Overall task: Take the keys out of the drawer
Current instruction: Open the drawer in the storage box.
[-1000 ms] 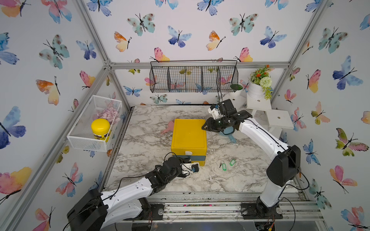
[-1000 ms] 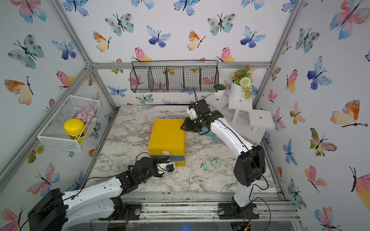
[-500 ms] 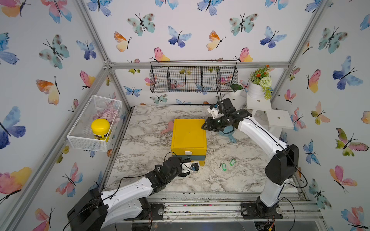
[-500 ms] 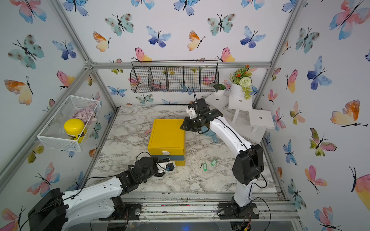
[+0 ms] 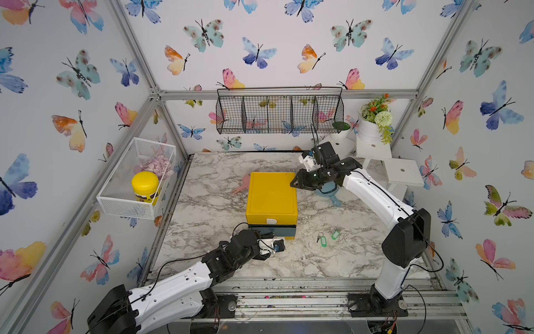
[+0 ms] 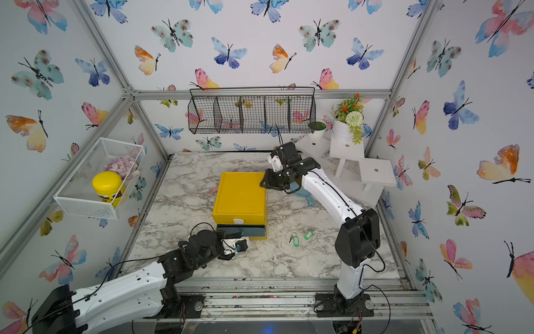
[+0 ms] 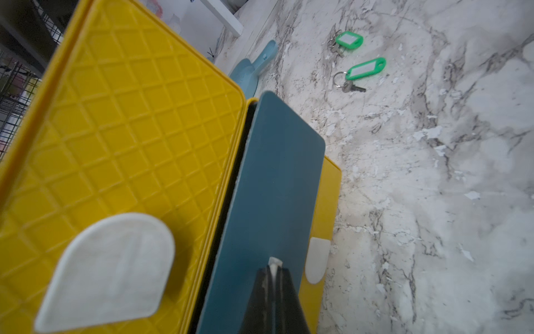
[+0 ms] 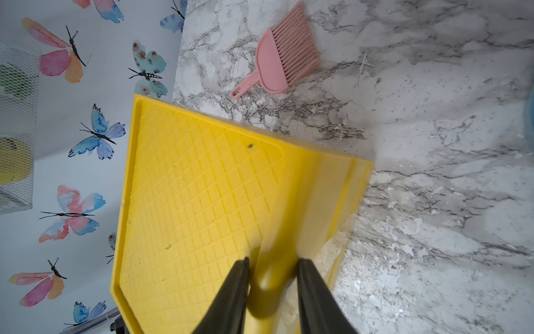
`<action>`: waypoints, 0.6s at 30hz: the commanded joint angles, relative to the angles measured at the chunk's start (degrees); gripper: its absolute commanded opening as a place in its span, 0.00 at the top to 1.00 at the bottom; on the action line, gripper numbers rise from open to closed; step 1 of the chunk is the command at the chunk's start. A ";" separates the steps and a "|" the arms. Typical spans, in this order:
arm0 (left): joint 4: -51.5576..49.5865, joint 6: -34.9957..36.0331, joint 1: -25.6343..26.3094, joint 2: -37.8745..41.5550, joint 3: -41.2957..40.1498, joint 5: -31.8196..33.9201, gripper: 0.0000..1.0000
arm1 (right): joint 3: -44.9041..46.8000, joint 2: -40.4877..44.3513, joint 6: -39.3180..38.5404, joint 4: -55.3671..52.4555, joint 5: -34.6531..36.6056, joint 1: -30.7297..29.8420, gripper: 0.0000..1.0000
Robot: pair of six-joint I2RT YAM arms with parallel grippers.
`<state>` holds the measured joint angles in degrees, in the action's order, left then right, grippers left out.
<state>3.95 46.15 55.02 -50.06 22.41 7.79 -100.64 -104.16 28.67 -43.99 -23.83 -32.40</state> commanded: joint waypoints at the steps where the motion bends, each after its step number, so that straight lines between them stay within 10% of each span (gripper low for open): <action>1: -9.05 0.04 2.44 2.26 1.31 -2.78 1.00 | 0.19 -0.58 -0.09 1.90 -1.40 -0.82 0.66; 18: -25.70 -6.13 10.54 3.97 8.04 -7.69 1.00 | -1.05 -1.07 -3.12 -1.28 -1.30 -0.82 0.66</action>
<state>-16.38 42.63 63.90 -46.24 28.36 4.69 -100.66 -104.22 27.33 -44.07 -23.81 -32.42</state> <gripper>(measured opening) 0.059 0.337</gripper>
